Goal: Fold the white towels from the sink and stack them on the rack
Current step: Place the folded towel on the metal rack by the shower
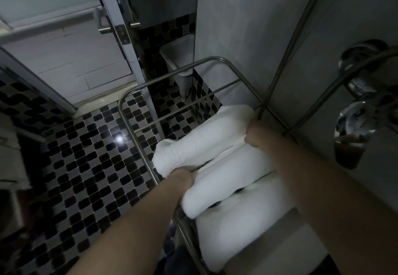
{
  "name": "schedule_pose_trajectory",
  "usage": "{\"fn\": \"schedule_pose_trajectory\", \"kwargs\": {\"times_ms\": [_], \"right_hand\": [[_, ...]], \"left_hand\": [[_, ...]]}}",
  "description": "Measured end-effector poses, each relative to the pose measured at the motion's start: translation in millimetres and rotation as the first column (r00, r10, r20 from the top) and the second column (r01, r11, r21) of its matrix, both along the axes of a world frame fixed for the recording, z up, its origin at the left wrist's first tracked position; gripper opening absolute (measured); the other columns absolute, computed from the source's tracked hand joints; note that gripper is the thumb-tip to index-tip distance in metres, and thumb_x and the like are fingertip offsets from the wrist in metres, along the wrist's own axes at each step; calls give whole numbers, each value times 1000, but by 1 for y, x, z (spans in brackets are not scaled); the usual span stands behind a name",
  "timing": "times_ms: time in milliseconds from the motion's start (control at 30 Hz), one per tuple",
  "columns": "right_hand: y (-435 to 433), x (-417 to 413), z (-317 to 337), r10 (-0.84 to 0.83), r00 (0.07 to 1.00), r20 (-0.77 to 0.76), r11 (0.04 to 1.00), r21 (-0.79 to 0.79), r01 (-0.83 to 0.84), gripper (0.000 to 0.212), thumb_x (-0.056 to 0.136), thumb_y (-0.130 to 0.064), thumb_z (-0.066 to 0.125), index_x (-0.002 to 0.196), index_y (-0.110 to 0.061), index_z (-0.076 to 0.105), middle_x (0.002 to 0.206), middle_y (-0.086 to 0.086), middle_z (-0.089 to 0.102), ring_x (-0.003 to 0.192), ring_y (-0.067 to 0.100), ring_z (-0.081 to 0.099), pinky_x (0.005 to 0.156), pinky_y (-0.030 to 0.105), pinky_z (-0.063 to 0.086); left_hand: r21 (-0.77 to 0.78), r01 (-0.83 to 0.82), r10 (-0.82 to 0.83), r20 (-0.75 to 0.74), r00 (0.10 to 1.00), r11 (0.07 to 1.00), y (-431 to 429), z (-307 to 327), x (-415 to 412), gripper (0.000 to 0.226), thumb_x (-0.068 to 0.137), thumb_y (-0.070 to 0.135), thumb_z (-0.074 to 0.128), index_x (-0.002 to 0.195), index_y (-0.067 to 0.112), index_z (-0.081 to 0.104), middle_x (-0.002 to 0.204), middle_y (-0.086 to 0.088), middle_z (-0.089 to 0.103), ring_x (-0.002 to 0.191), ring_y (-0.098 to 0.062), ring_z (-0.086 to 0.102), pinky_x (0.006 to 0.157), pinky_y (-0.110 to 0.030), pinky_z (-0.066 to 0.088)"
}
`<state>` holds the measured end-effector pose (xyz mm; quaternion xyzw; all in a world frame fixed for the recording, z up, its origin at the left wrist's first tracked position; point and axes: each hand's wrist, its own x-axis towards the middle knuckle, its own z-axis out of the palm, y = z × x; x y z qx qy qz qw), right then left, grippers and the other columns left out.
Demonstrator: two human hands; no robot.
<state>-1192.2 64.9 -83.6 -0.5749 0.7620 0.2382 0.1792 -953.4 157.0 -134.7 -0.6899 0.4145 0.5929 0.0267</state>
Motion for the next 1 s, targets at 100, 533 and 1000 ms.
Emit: {"fn": "schedule_pose_trajectory", "kwargs": {"times_ms": [100,533,1000], "right_hand": [[6,0,-3,71,995,-75,997,-32,-73,33,94,-29,53,120,-12,63,121,14,64,111,33,60,97,41,51],[31,22,21,262,951,-163,938,-188,-291,31,99,-29,47,117,-10,64,117,11,63,110,30,58,91,40,44],[36,-24,15,90,993,80,995,42,-94,67,95,-52,16,127,-13,61,132,17,60,120,32,56,106,44,41]], "left_hand": [[19,-49,48,45,998,999,0,0,0,34,102,26,55,133,16,62,130,-9,62,117,-25,57,109,-38,44],[-194,312,-312,28,950,930,0,38,-13,45,105,44,35,146,33,48,147,-2,52,128,-22,51,108,-35,39],[-334,629,-555,297,777,702,43,34,-5,60,85,41,67,136,18,47,121,-2,62,104,-18,61,90,-32,55]]}}
